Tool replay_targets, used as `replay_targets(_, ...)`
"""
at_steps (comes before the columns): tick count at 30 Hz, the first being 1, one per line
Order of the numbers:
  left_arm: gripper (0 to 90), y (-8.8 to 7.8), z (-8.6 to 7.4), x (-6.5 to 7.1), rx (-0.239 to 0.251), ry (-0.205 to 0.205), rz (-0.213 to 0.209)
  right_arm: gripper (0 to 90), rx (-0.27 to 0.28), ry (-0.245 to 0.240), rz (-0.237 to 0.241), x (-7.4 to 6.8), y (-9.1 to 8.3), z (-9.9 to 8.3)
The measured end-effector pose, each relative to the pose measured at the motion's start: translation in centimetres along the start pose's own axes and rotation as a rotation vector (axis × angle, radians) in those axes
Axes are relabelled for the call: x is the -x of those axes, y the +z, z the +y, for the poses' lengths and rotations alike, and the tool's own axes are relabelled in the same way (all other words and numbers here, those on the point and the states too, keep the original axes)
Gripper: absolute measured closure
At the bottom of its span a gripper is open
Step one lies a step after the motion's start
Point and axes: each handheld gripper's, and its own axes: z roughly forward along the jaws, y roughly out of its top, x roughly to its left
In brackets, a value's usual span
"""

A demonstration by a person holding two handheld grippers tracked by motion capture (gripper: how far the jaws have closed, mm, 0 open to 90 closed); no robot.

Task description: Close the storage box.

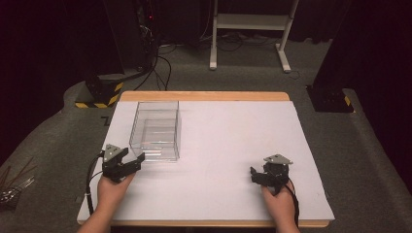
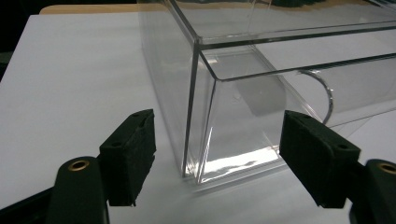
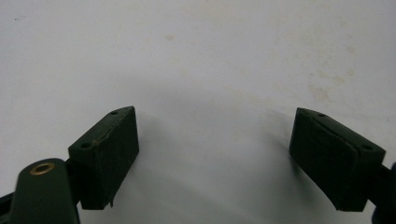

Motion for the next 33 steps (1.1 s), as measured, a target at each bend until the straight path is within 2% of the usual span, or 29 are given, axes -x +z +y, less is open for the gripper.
replay_targets(12, 27.3, 1.3, 0.3, -0.7, 0.023, -0.039, -0.011, 15.5, 0.001, 0.001, 0.002, 0.0, 0.0, 0.0)
replay_targets(20, 28.2, 2.0, 0.7, -0.9, 0.016, -0.032, 0.006, 15.5, 0.000, 0.001, 0.001, 0.0, 0.0, 0.0)
replay_targets(28, 32.0, 2.8, 0.7, -1.1, 0.016, -0.048, 0.022, 15.6, 0.001, 0.001, 0.002, 0.0, 0.0, 0.0)
replay_targets(33, 32.1, 3.0, 0.6, -1.1, 0.008, -0.030, 0.020, 15.6, 0.000, 0.001, 0.001, 0.0, 0.0, 0.0)
